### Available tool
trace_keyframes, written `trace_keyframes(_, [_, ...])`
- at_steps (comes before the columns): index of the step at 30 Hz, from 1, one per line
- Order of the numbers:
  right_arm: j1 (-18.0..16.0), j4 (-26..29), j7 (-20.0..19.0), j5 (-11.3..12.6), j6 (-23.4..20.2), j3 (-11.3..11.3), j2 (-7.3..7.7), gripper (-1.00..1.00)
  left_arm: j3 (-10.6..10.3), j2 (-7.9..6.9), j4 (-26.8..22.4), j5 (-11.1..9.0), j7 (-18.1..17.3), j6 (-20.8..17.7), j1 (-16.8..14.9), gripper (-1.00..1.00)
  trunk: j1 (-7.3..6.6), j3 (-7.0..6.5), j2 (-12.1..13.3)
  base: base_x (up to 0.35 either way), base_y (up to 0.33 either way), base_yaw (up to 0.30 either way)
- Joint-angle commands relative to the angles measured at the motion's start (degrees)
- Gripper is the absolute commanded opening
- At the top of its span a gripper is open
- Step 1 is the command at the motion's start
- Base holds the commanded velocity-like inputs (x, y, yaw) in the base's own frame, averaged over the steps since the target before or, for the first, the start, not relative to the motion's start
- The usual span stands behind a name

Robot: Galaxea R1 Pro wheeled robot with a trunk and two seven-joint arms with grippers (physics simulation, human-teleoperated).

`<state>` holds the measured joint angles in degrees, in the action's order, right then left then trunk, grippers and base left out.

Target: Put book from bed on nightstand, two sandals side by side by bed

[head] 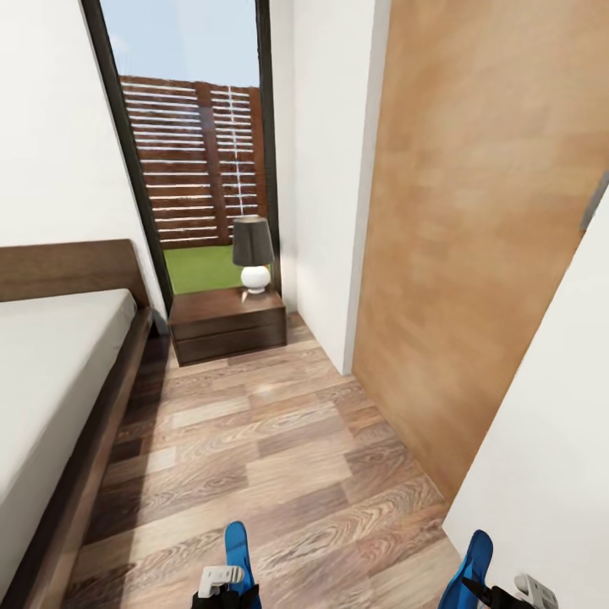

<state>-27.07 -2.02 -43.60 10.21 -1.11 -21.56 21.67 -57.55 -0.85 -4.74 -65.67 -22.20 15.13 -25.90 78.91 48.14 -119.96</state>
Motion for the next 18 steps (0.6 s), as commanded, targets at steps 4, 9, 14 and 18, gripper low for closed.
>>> trace_keyframes(4, [-0.09, -0.18, -0.24, 0.6, -0.12, 0.03, 0.03, -1.0, -0.45, 0.01, -0.01, -0.51, -0.12, 0.13, -0.03, -1.0, 0.02, 0.05, -0.02, 0.309, -0.003, 0.0])
trace_keyframes(9, [-0.09, -0.2, -0.24, 0.6, -0.12, 0.03, 0.03, -1.0, -0.45, 0.0, -0.01, -0.51, -0.12, 0.1, -0.03, -1.0, 0.02, 0.05, -0.02, 0.327, 0.0, 0.0])
trace_keyframes(14, [-0.09, -0.22, -0.25, 0.6, -0.12, 0.03, 0.03, -1.0, -0.45, 0.02, -0.01, -0.51, -0.12, 0.12, -0.03, -1.0, 0.02, 0.05, -0.02, 0.33, 0.0, 0.0])
trace_keyframes(18, [-0.09, -0.23, -0.26, 0.6, -0.12, 0.03, 0.03, -1.0, -0.45, 0.01, -0.01, -0.51, -0.12, 0.13, -0.03, -1.0, 0.02, 0.05, -0.02, 0.33, 0.0, 0.0])
